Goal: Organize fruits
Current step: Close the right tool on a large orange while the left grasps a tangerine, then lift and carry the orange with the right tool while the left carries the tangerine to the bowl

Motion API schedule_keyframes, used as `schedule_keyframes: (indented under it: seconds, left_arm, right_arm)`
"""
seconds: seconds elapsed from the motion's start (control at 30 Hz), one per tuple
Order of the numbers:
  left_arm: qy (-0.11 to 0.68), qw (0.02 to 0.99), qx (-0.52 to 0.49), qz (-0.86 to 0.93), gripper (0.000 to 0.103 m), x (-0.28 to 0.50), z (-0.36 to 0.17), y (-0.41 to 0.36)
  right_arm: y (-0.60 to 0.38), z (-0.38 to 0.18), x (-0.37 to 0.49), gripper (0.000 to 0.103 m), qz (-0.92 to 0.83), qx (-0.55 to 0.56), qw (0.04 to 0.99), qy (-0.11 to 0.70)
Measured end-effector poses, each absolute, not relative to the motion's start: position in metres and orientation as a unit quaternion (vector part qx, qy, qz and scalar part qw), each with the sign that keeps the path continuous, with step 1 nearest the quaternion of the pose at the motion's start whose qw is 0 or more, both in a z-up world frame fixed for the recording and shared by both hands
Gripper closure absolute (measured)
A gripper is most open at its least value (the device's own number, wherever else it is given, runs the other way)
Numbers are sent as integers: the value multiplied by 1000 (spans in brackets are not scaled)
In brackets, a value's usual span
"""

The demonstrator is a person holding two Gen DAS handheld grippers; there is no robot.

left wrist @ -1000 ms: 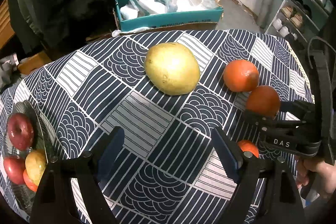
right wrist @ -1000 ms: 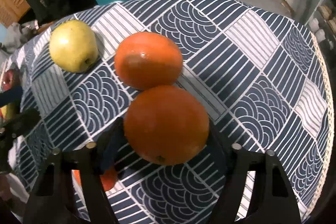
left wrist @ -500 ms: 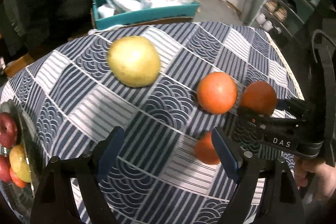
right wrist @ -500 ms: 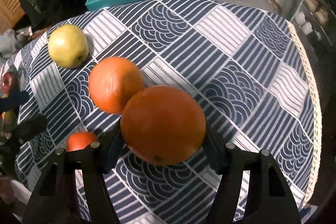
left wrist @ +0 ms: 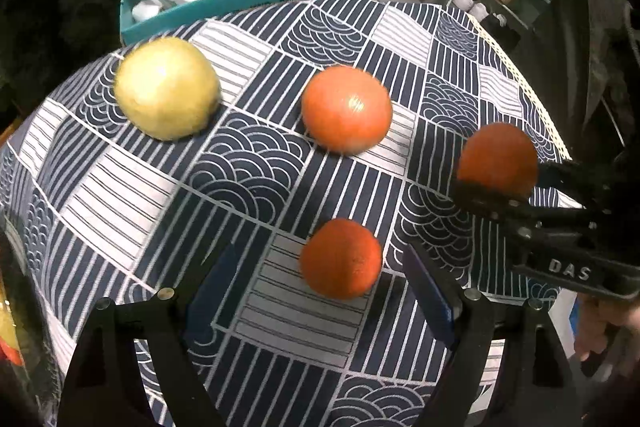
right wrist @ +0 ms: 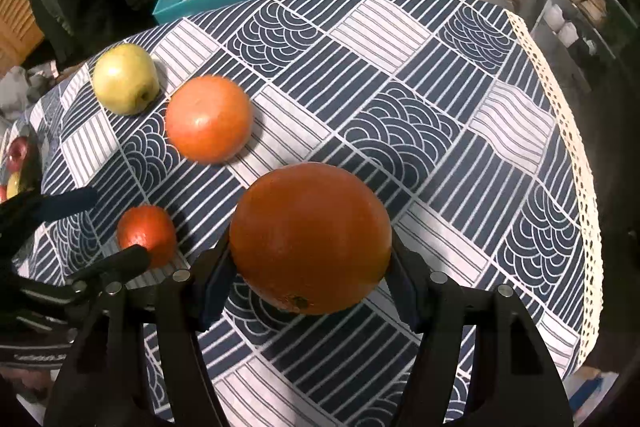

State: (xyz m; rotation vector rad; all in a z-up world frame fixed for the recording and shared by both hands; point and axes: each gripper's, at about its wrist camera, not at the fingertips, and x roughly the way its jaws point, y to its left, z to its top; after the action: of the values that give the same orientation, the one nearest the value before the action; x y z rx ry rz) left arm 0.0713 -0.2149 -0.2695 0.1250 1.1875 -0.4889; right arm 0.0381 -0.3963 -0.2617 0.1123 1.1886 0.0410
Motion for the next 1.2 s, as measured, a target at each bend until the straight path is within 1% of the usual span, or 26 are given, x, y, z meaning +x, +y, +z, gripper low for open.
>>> schedule_keyframes:
  seconds: [0.1, 0.2, 0.27, 0.3, 0.33, 0.37, 0.7, 1.0, 1.2]
  left_arm:
    - [557, 796, 53, -231, 20, 72, -275, -218]
    - [563, 789, 59, -238, 31, 72, -281, -223]
    - [567, 786, 58, -240, 44, 71, -284, -225]
    - [570, 783, 56, -242, 47, 71, -285, -225]
    - [573, 781, 56, -243, 54, 71, -286, -225]
    - [574, 779, 55, -247, 56, 71, -287, -226]
    - [556, 793, 61, -241, 58, 67, -279, -216]
    - [529, 816, 50, -229, 58, 65, -245, -203]
    - [508, 831, 40, -225, 58, 64, -217, -196]
  right_arm:
    - [-399, -262, 37, 35, 16, 57, 827, 559]
    - [-405, -260, 34, 35, 13, 63, 827, 558]
    - [-407, -260, 34, 35, 13, 67, 827, 558]
    - [-408, -260, 34, 35, 13, 68, 827, 558]
    - [-407, -261, 36, 35, 13, 69, 827, 558]
    - [-406, -262, 36, 35, 14, 69, 826, 559]
    - [-394, -256, 41, 35, 22, 52, 834, 549]
    - [-388, -234, 41, 36, 26, 46, 851, 523]
    - [-380, -208, 36, 36, 36, 35, 867, 496]
